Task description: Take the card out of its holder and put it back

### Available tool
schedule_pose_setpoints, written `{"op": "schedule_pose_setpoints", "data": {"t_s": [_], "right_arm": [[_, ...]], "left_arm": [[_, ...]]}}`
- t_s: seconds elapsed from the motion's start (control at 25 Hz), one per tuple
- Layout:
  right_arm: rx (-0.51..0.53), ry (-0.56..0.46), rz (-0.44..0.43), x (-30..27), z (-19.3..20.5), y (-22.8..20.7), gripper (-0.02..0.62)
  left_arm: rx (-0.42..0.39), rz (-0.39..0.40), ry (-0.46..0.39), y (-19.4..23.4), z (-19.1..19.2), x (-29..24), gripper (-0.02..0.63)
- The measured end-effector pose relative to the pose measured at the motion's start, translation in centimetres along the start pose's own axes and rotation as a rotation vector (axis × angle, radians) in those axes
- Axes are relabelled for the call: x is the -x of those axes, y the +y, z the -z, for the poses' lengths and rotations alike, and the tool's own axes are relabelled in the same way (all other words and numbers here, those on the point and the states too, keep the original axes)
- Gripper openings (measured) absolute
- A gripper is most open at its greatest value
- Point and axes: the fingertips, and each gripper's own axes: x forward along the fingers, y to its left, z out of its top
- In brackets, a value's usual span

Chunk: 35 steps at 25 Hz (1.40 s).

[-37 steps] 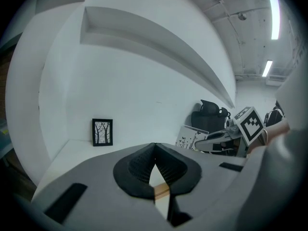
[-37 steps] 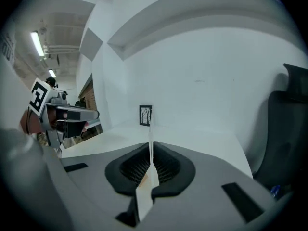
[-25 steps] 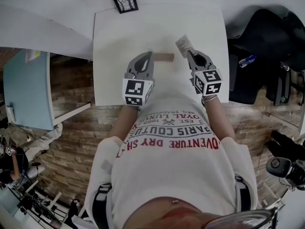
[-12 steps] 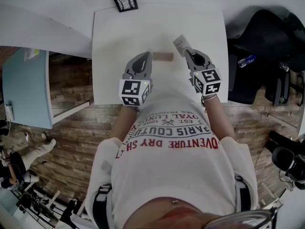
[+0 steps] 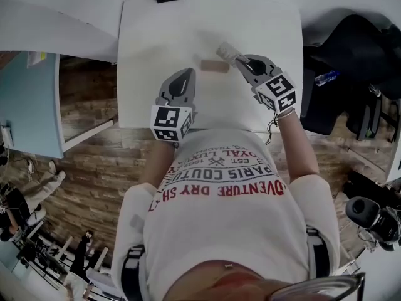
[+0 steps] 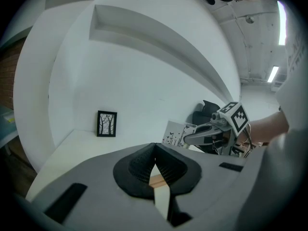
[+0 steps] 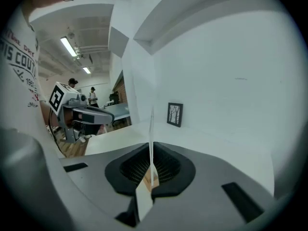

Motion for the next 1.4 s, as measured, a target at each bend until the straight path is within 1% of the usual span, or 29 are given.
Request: {"op": "schedule_pose_setpoints", "data": {"t_s": [0.12, 0.28, 0.48, 0.64, 0.72, 0.92, 1.16, 1.4], "right_arm": [[0.061, 0.008, -0.113, -0.7, -0.5, 0.5, 0.034], [0.144, 0.027, -0.243, -1.6, -0.8, 1.4, 0.034], [0.249, 0.056, -0.34, -2.3, -0.8, 2.1, 0.034], [0.3, 0.072, -0.409, -3.2, -0.5, 2.9, 0.034], [0.31, 0.073, -0.432, -3.5, -0.5, 3.1, 0.034], [0.312, 0.073, -0.444, -3.9, -0.1, 3.1, 0.034], [0.329, 0.094, -0.489, -4.4, 0.5, 3.1, 0.034], [0.34, 0.113, -0.504, -4.9, 1.3, 3.1, 0.034]], "left_arm": [[0.009, -0.014, 0.01, 0.3, 0.5, 0.0, 0.025], [0.026, -0.025, 0.018, 0.4, 1.1, 0.3, 0.025], [0.039, -0.049, 0.026, 0.7, 1.5, 0.9, 0.025], [0.047, -0.067, 0.034, 1.5, 2.1, 1.1, 0.025], [0.049, -0.075, 0.036, 1.7, 2.2, 1.2, 0.025], [0.058, -0.094, 0.044, 2.0, 2.6, 1.5, 0.025], [0.066, -0.119, 0.054, 2.8, 2.9, 1.7, 0.025], [0.07, -0.125, 0.061, 3.0, 3.2, 1.5, 0.025]]}}
